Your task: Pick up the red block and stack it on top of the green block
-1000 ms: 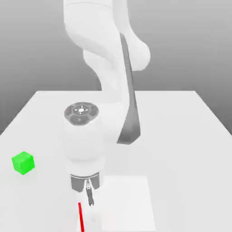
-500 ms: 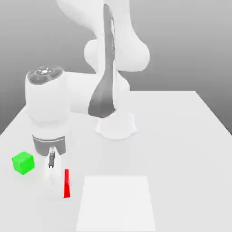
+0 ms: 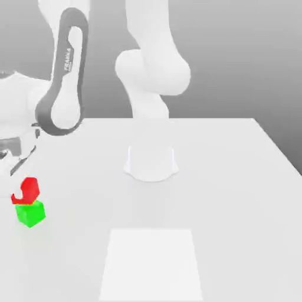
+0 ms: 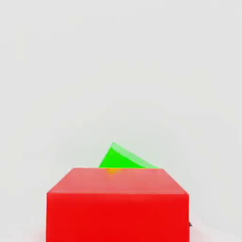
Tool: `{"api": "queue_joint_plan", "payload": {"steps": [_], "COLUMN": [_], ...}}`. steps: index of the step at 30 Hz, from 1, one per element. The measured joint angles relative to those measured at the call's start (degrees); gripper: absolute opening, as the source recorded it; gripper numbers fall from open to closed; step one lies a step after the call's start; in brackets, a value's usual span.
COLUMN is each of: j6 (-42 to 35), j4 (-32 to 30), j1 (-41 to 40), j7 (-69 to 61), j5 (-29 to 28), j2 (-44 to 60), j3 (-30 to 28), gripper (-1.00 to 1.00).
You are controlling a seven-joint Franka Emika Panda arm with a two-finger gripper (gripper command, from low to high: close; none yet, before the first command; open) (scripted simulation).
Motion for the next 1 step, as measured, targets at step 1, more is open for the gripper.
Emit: {"api": "queue_joint_plan", "payload": {"steps": [1], "j6": [0.0], "j4": [0.0], "j1": [0.0], "j7": [0.0], "j5": [0.0], "j2": [0.0], "j3": [0.0], "gripper": [1.00]}}
